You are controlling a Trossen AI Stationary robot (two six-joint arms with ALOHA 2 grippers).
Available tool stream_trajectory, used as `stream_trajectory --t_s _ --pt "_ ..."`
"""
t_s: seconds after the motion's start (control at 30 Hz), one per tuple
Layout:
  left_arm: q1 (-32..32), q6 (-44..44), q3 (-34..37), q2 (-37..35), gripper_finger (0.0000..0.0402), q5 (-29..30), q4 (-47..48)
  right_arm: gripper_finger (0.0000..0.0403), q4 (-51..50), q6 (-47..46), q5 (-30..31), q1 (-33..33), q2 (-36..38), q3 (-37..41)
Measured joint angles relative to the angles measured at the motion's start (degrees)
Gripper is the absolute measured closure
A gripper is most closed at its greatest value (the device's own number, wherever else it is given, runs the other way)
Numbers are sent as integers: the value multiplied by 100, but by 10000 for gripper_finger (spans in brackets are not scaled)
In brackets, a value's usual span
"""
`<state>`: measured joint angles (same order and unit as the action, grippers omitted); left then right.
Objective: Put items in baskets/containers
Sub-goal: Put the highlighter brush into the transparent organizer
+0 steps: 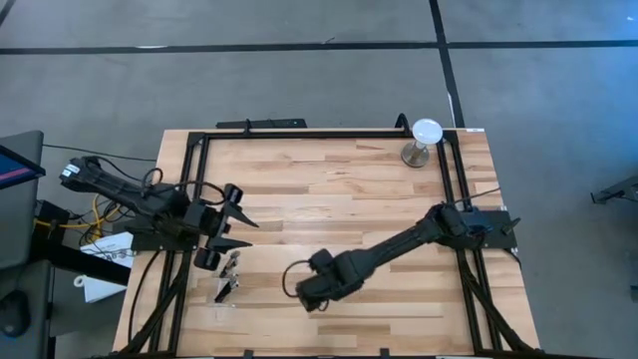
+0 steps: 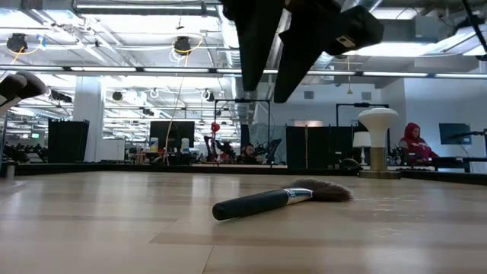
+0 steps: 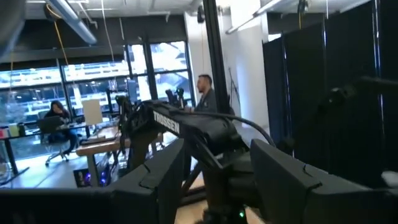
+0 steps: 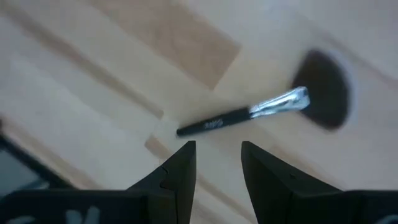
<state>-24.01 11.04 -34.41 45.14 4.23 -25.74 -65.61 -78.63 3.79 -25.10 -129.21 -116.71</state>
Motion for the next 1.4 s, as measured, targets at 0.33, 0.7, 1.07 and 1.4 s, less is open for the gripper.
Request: stream_trajectory --t_s 0.33,0.7,1.07,1.4 --pt "0 656 0 -455 220 223 724 285 -134 -462 -236 363 -102 27" --pt "0 1021 0 -494 220 839 702 285 138 -1027 -518 310 -492 35" --pt "7 1347 7 -371 220 839 542 276 75 -1740 -662 148 -520 33" --pt "13 1614 7 -374 220 839 472 234 -223 -2080 -521 159 -534 33"
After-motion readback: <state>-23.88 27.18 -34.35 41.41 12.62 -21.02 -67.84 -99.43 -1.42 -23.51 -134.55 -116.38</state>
